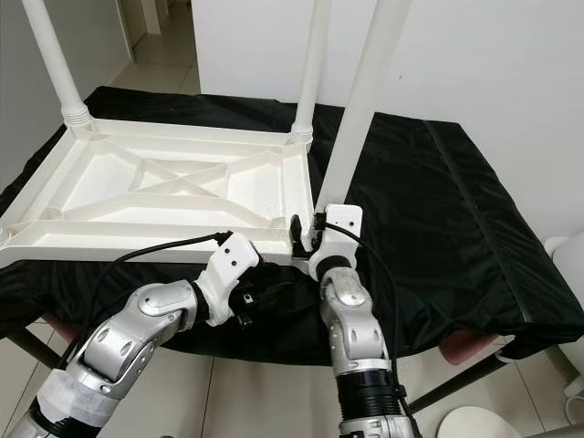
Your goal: Building children table
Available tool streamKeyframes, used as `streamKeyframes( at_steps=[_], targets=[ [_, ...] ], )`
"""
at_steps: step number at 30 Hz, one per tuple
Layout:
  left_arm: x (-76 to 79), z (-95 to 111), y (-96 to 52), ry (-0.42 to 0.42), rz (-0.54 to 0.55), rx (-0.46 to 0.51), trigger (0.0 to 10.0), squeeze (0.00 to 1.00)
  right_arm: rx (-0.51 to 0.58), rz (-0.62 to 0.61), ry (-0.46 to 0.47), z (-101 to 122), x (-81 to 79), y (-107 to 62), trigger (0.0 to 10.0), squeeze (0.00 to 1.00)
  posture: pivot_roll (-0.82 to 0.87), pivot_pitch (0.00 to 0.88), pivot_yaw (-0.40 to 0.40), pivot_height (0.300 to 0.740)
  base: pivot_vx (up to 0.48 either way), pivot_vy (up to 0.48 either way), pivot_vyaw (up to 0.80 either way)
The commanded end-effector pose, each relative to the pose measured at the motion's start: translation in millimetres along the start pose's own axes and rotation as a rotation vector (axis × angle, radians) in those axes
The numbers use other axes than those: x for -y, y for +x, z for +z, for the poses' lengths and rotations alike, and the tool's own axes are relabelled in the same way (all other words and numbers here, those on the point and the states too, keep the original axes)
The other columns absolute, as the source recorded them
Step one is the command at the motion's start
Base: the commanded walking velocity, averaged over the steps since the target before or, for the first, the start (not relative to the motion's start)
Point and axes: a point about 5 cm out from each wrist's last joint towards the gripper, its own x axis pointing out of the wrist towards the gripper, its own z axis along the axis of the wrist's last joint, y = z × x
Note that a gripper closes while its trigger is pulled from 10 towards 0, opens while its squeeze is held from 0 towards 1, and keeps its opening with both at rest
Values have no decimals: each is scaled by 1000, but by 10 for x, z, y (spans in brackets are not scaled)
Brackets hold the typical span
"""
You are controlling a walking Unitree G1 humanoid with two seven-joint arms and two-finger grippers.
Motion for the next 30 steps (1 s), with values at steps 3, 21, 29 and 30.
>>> streamKeyframes(
  at_steps=[3,21,29,30],
  targets=[
    [5,-16,10,20,-1,-15,10000,0,-27,90,-25,-75,122,-18,10000,0,34,1,-65,740,0,0,0],
    [-14,20,39,46,-14,-16,10000,0,-30,418,-275,3,298,233,10000,0,32,0,-47,740,0,0,0],
    [-71,49,24,57,4,-16,10000,0,-83,468,-269,-79,329,282,0,0,46,13,-47,740,0,0,0],
    [-71,51,27,57,6,-16,10000,0,-99,470,-264,-122,358,260,0,0,46,13,-47,740,0,0,0]
  ],
)
